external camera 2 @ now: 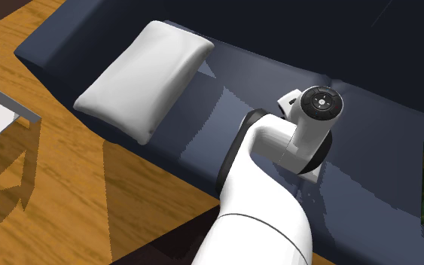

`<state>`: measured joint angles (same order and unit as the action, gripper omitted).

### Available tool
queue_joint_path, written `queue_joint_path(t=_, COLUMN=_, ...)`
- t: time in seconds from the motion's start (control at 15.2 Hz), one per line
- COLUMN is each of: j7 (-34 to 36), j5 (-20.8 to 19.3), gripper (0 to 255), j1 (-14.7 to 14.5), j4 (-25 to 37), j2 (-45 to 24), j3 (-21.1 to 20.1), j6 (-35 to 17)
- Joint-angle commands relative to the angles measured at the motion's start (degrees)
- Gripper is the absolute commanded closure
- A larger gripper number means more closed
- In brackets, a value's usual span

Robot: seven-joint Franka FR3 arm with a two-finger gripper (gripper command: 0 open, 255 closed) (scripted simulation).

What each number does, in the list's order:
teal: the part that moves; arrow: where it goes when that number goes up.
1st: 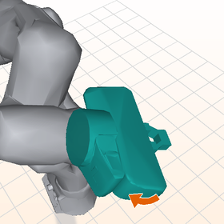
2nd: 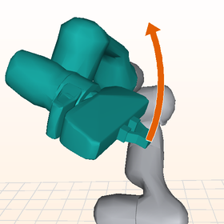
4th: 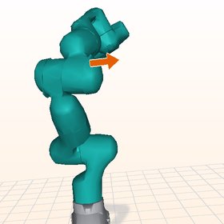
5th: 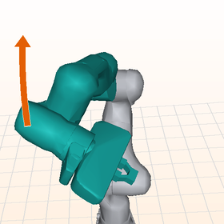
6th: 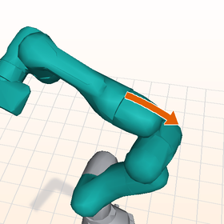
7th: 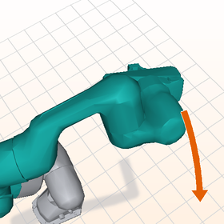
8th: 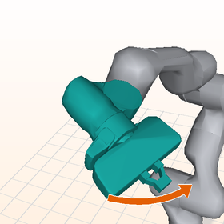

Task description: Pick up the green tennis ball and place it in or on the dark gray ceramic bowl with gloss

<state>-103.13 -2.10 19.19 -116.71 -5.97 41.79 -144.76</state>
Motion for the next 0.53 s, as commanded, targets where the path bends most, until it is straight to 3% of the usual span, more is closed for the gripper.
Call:
queue_joint_path(t=0.0, j7=-0.15, j5=0.29, gripper=255, j1=0.07, j4=-0.04, j2=-0.28, j3=-0.05, j6=-0.3)
queue_joint_path(t=0.4, j7=-0.15, j5=0.29, gripper=255, j1=0.07, j4=-0.04, j2=-0.28, j3=-0.05, j6=-0.3)
queue_joint_path(t=0.46, j7=-0.16, j5=0.3, gripper=0, j1=0.07, j4=-0.03, j2=-0.28, j3=-0.05, j6=-0.3)
